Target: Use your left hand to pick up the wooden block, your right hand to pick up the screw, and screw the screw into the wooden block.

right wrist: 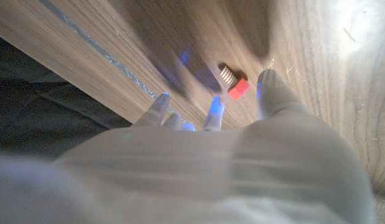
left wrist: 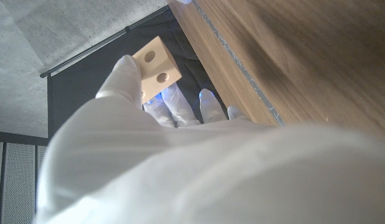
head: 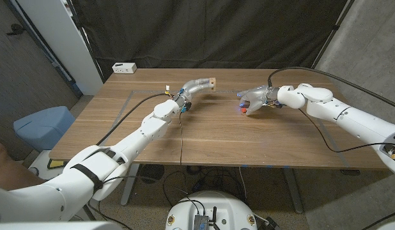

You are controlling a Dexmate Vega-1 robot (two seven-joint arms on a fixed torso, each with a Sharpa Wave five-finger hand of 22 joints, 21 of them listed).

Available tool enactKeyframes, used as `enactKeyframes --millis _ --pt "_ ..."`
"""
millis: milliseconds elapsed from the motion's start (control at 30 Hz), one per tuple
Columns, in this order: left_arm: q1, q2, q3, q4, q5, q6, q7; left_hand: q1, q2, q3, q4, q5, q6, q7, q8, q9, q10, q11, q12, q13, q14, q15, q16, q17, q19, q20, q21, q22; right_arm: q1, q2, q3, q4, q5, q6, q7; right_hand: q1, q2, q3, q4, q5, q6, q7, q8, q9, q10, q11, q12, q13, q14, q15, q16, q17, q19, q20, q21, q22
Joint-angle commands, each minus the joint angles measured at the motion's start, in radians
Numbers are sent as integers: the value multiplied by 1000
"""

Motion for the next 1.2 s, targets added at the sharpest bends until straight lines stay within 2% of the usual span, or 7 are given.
enactKeyframes --millis 33,367,1200 --pt "11 4 5 -25 5 19 10 -1 14 -2 1 7 7 -2 6 4 7 -2 -2 4 8 -107 5 4 -1 -1 3 0 -6 -3 -1 6 -10 14 -32 16 2 10 -3 3 20 2 16 9 7 1 7 5 5 -4 2 3 8 -3 2 6" --pt "15 7 5 -37 5 24 13 -2 16 -4 2 7 10 -1 6 4 9 -2 -4 5 8 -106 5 5 -1 -2 3 0 -3 2 -5 17 -20 26 -50 25 6 15 -3 3 47 1 45 25 14 -2 10 5 10 -6 3 4 13 -3 2 6" --pt "2 -6 4 4 -3 10 -5 -7 26 -7 5 8 16 3 8 5 13 -2 -7 9 8 -108 8 7 -3 0 4 0 30 20 -31 70 -42 57 -75 40 7 24 -3 3 63 -8 84 56 31 -5 15 5 21 -13 6 7 19 -6 1 6"
